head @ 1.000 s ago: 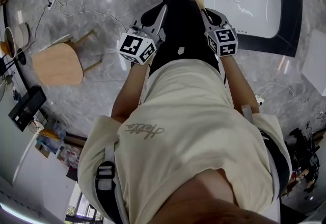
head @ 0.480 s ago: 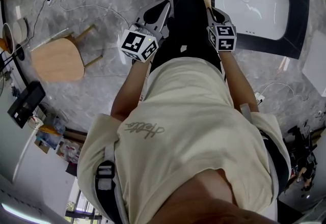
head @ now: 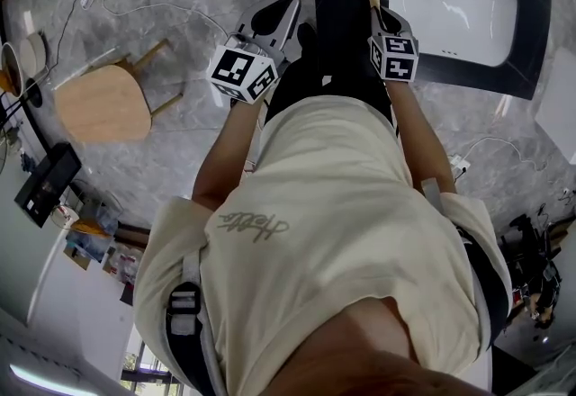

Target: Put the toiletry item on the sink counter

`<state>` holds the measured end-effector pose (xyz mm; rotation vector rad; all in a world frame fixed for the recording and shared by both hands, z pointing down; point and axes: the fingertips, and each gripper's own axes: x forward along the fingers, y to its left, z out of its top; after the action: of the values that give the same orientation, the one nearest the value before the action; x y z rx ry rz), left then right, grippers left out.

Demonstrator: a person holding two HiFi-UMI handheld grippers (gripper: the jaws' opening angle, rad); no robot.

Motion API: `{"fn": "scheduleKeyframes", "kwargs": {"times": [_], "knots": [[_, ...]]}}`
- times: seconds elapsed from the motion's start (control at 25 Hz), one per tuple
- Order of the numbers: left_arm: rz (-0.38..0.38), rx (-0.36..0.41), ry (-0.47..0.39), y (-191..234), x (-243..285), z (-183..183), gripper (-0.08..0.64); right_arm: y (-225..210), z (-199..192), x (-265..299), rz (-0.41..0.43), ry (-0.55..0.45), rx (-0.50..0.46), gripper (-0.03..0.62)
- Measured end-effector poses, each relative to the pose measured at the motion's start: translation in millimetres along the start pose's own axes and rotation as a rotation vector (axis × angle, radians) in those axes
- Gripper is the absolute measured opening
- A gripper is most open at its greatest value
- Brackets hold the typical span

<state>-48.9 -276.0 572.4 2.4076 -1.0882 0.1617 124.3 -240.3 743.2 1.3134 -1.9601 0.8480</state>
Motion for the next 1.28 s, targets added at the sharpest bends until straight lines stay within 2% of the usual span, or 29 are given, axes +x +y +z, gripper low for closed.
{"fn": "scheduleKeyframes", "kwargs": {"times": [0.28, 0.4, 0.84, 1.28], "knots": [[-0.003, 0.0, 0.012, 10, -5, -1, 0.003, 2, -1, 8, -0.024, 0.001, 0.018, 0.021], [-0.006, -0.002, 0.013, 12, -7, 0, 0.003, 4, 3, 7, -0.03, -0.003, 0.013, 0.069], [-0.047, 0.023, -0.007, 11, -2, 11, 0.003, 7, 24, -11, -0.056, -0.054, -0.012, 0.069], [-0.054, 0.043, -0.042, -6, -15, 14, 0.003, 24, 37, -45, -0.025, -0.112, -0.061, 0.069]]}}
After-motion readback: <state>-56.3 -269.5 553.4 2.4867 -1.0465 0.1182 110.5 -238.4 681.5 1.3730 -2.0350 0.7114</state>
